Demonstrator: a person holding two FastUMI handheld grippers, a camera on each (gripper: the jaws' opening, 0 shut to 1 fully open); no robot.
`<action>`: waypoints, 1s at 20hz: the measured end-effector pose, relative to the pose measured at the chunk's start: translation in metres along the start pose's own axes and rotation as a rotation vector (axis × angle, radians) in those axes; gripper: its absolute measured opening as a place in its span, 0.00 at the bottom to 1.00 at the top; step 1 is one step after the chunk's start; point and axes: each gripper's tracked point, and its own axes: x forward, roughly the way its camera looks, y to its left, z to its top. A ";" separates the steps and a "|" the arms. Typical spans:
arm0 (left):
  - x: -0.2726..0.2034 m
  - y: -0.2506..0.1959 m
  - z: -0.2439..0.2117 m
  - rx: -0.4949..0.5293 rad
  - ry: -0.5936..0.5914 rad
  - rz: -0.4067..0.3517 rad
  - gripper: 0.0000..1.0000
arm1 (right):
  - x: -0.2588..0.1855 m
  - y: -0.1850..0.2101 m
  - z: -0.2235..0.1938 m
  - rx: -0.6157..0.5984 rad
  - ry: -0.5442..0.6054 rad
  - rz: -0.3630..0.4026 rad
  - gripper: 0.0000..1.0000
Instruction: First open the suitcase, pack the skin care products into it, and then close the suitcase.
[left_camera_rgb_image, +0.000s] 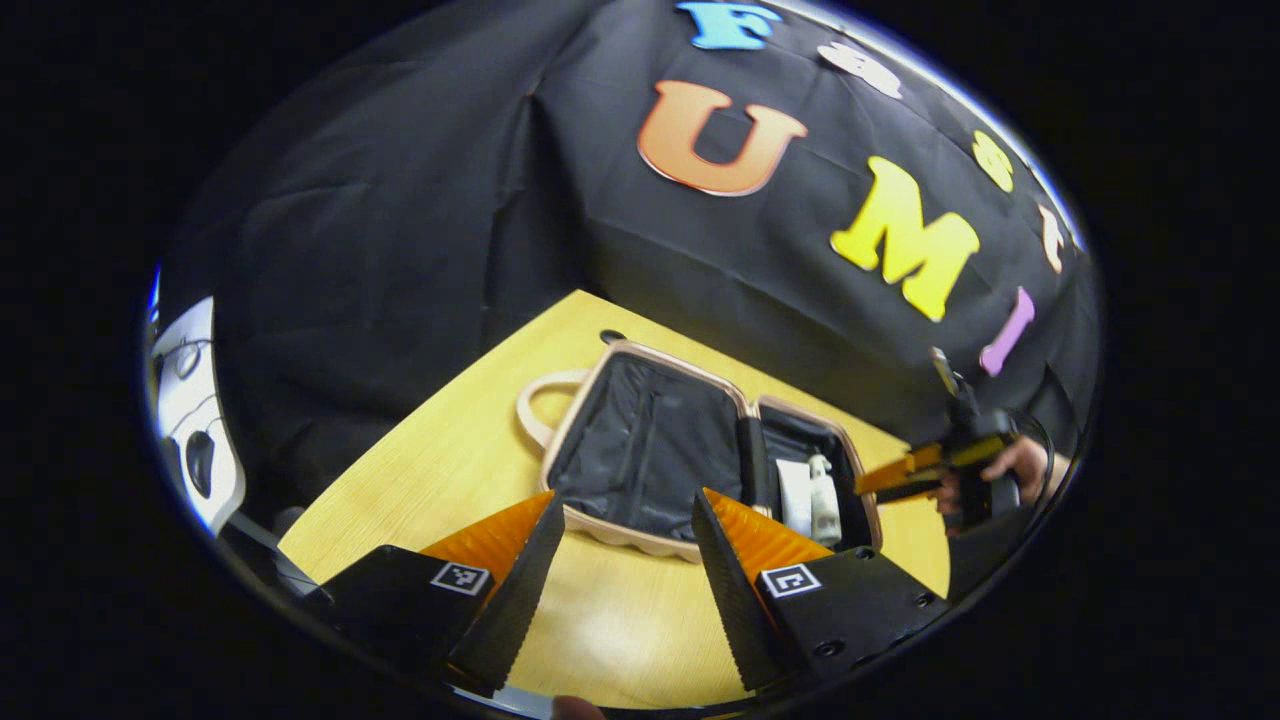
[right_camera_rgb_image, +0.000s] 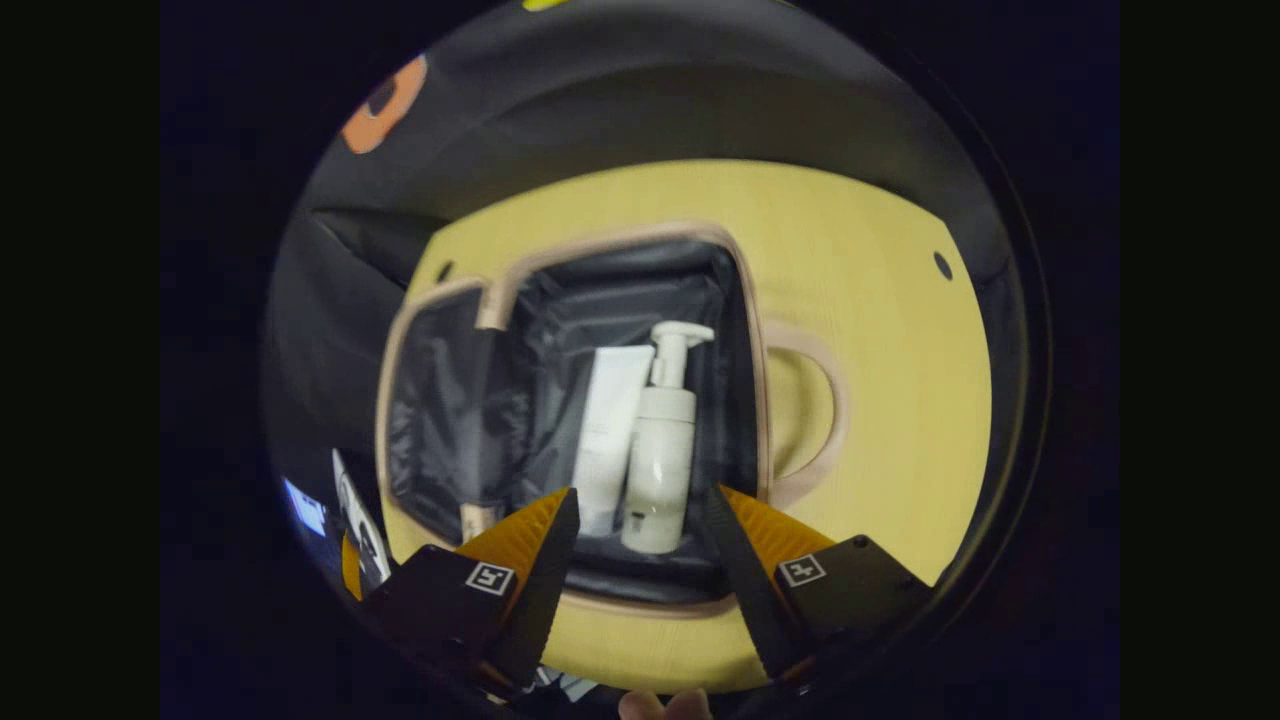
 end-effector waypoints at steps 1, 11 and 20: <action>0.007 0.012 0.008 -0.060 -0.021 -0.018 0.83 | -0.027 0.011 0.007 -0.039 -0.087 0.063 0.73; 0.122 0.096 0.004 -0.641 0.050 -0.228 0.87 | -0.193 0.035 0.022 -0.267 -0.576 0.210 0.77; 0.184 0.078 0.012 -0.714 0.050 -0.316 0.93 | -0.197 0.044 0.002 -0.400 -0.569 0.153 0.77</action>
